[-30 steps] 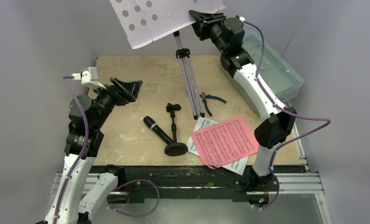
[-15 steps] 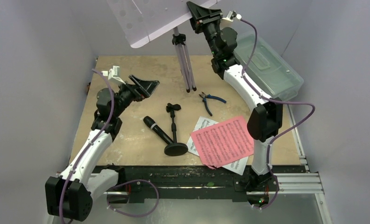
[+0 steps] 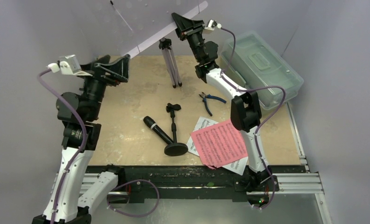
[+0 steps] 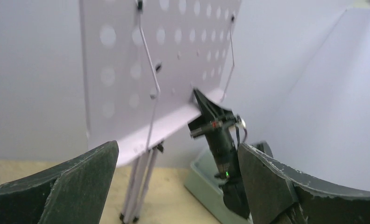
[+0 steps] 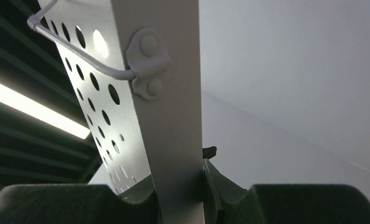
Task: Set up the instrument practice props
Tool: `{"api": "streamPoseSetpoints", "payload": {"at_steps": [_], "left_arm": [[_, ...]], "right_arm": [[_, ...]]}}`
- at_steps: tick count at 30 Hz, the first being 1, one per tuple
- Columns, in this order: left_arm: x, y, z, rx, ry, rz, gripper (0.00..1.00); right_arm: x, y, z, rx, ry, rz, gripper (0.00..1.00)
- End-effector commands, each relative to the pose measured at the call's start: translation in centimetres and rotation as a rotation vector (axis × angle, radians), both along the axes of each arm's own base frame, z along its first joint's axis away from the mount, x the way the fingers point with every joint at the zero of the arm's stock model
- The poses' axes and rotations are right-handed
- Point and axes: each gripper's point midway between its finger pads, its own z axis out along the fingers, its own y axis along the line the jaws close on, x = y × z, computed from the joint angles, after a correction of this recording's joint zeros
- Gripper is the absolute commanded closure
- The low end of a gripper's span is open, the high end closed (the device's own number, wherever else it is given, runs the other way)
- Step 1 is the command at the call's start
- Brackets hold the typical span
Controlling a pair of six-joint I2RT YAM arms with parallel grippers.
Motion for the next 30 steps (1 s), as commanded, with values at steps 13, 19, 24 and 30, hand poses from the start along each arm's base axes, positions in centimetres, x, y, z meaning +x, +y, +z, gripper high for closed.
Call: {"api": "streamPoseSetpoints", "payload": {"at_steps": [13,19,24,30], "left_arm": [[7.8,1.2,2.6,0.126,0.084,0.142,0.00],[10.1,-0.8,0.9,0.148,0.131,-0.026,0.01],[10.0,-3.1,1.7,0.168,0.043,-0.207,0.16],[8.8,-5.3,0.5,0.200,-0.019,-0.355,0.26]], "right_arm": [[-14.0,-10.9,12.9,0.433,-0.505,0.058,1.00],[-12.6,-11.4,11.0,0.440,-0.441,0.063,1.00],[-11.8,-10.8,10.2,0.425,-0.395,0.103,1.00],[-11.2,-10.1,8.9,0.379,-0.318,0.131,1.00]]}}
